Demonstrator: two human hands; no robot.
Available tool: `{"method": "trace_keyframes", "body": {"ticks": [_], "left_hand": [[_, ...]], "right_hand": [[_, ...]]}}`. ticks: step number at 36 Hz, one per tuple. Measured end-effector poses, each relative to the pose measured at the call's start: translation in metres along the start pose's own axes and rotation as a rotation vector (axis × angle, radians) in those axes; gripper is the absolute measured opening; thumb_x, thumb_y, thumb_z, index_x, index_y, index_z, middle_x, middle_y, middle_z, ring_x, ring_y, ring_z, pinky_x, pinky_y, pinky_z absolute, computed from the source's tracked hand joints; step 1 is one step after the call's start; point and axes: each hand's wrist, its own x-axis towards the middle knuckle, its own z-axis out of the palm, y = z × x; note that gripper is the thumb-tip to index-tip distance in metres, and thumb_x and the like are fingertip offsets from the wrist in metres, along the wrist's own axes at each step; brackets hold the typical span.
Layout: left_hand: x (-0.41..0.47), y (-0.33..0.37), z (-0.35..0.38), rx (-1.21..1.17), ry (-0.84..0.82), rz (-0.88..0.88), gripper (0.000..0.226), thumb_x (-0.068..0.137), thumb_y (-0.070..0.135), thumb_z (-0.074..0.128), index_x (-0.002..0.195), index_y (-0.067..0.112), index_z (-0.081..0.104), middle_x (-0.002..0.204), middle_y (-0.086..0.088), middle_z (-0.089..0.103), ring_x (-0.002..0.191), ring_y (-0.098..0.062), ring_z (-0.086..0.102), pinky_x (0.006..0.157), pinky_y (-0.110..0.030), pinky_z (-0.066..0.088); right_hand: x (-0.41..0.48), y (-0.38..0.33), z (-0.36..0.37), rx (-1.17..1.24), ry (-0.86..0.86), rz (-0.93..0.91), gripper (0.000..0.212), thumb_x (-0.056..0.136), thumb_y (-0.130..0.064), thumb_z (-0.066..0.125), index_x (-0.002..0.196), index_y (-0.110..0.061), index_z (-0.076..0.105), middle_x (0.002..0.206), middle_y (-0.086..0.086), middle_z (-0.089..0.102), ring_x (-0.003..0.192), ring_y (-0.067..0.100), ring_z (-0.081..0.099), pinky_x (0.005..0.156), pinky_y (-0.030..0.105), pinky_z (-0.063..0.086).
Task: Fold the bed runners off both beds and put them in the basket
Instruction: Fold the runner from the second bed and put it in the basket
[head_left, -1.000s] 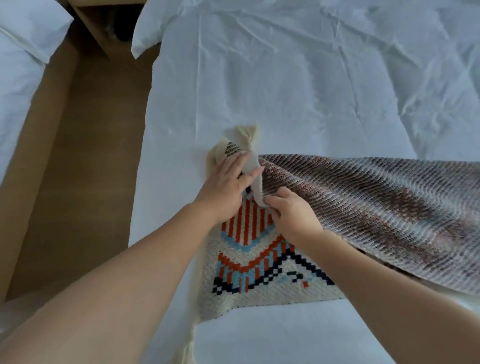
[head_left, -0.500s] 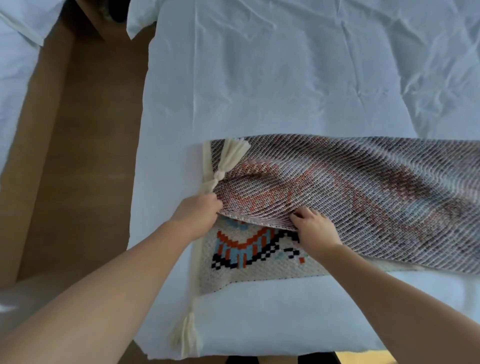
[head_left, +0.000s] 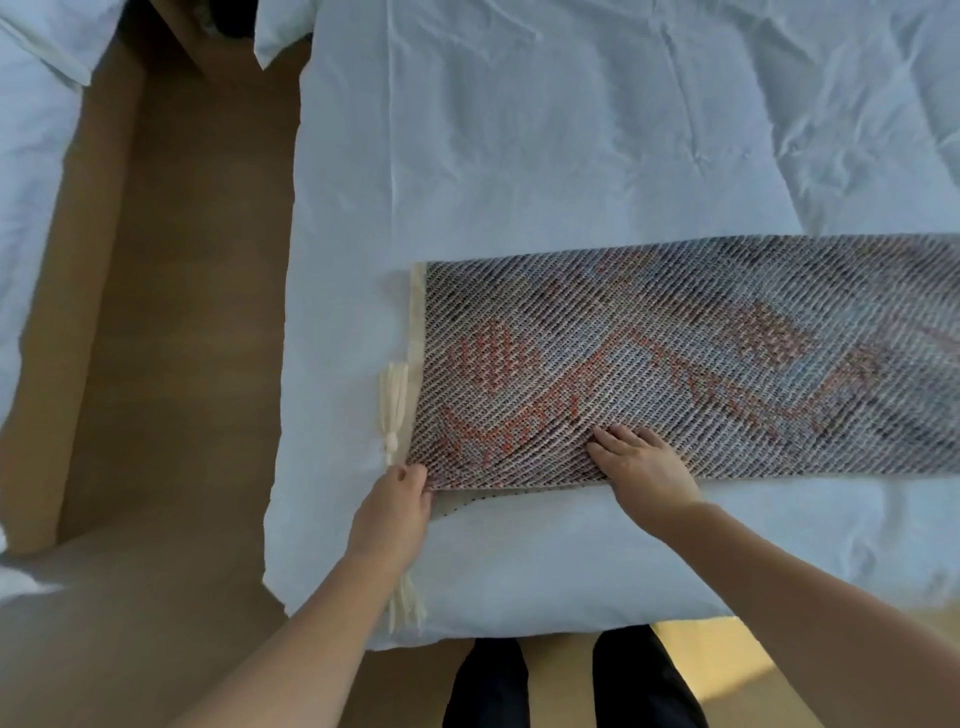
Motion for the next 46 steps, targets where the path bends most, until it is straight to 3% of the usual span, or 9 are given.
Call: {"method": "trace_keyframes", "body": {"ticks": [7,12,14,17,23,28,30,35,46], "left_hand": [[0.003,0.007,0.018,0.268,-0.085,-0.001,0.027,0.092,0.038,0.048,0.105,0.016,0.053,0.119,-0.009,0.052,0.101,-0.027,0.050,0.076,-0.037,0.041],[0.010,0.036,0.017,0.379,-0.057,0.094,0.052,0.072,0.036,0.066,0.116,0.011,0.058,0.124,-0.015,0.054,0.110,-0.035,0.049,0.091,-0.046,0.041],[0.015,0.061,0.020,0.350,-0.088,0.136,0.060,0.077,0.037,0.060,0.130,0.012,0.048,0.139,-0.015,0.044,0.126,-0.034,0.039,0.105,-0.048,0.033],[0.026,0.101,0.034,0.298,-0.174,0.221,0.071,0.092,0.043,0.043,0.150,0.014,0.012,0.159,-0.010,0.004,0.146,-0.027,0.001,0.118,-0.043,0.003],[0.052,0.191,0.070,0.305,-0.252,0.324,0.080,0.095,0.055,0.030,0.149,0.019,-0.017,0.155,-0.005,-0.028,0.142,-0.021,-0.027,0.115,-0.040,-0.014],[0.067,0.269,0.105,0.308,-0.274,0.366,0.069,0.096,0.056,0.012,0.147,0.022,-0.021,0.152,-0.003,-0.033,0.138,-0.017,-0.034,0.113,-0.041,-0.020],[0.074,0.299,0.117,0.306,-0.245,0.357,0.068,0.096,0.055,0.010,0.146,0.023,-0.023,0.153,-0.004,-0.032,0.138,-0.018,-0.033,0.114,-0.043,-0.019],[0.086,0.375,0.138,0.309,-0.225,0.332,0.068,0.098,0.052,0.015,0.147,0.022,-0.019,0.154,-0.006,-0.029,0.141,-0.023,-0.029,0.116,-0.045,-0.015],[0.086,0.483,0.144,0.331,-0.347,0.410,0.062,0.100,0.046,0.016,0.150,0.024,-0.015,0.155,-0.003,-0.027,0.142,-0.019,-0.026,0.116,-0.042,-0.015]], "right_hand": [[-0.002,0.003,0.033,-0.060,-0.068,0.043,0.064,0.100,-0.011,0.028,0.155,-0.021,-0.004,0.161,0.008,-0.013,0.148,0.030,-0.009,0.120,0.048,0.000],[-0.010,0.023,0.043,-0.044,0.000,0.107,0.064,0.100,-0.014,0.028,0.154,-0.019,-0.007,0.160,0.013,-0.015,0.148,0.033,-0.010,0.119,0.050,-0.003],[-0.015,0.039,0.048,-0.026,0.012,0.142,0.065,0.100,-0.013,0.029,0.154,-0.019,-0.007,0.160,0.013,-0.015,0.148,0.034,-0.011,0.119,0.050,-0.004],[-0.023,0.072,0.054,0.007,0.039,0.191,0.065,0.100,-0.013,0.030,0.154,-0.019,-0.007,0.160,0.013,-0.016,0.147,0.033,-0.012,0.119,0.050,-0.004],[-0.040,0.164,0.075,0.061,0.075,0.225,0.068,0.099,-0.020,0.034,0.154,-0.019,-0.007,0.161,0.011,-0.012,0.148,0.031,-0.011,0.119,0.047,-0.007],[-0.062,0.248,0.102,0.094,0.067,0.184,0.084,0.089,-0.071,0.019,0.154,-0.023,-0.003,0.161,0.002,-0.011,0.149,0.026,-0.010,0.119,0.047,-0.009],[-0.073,0.282,0.111,0.118,0.071,0.200,0.088,0.086,-0.077,0.012,0.153,-0.024,-0.006,0.158,-0.003,-0.016,0.148,0.023,-0.014,0.119,0.045,-0.010],[-0.103,0.369,0.127,0.179,0.108,0.335,0.087,0.085,-0.073,-0.003,0.154,-0.020,-0.005,0.159,-0.004,-0.014,0.148,0.021,-0.011,0.118,0.042,-0.010],[-0.160,0.479,0.118,0.165,-0.062,0.522,0.072,0.099,-0.057,0.014,0.155,-0.014,0.002,0.163,0.004,-0.003,0.149,0.024,-0.005,0.120,0.044,-0.002]]}}
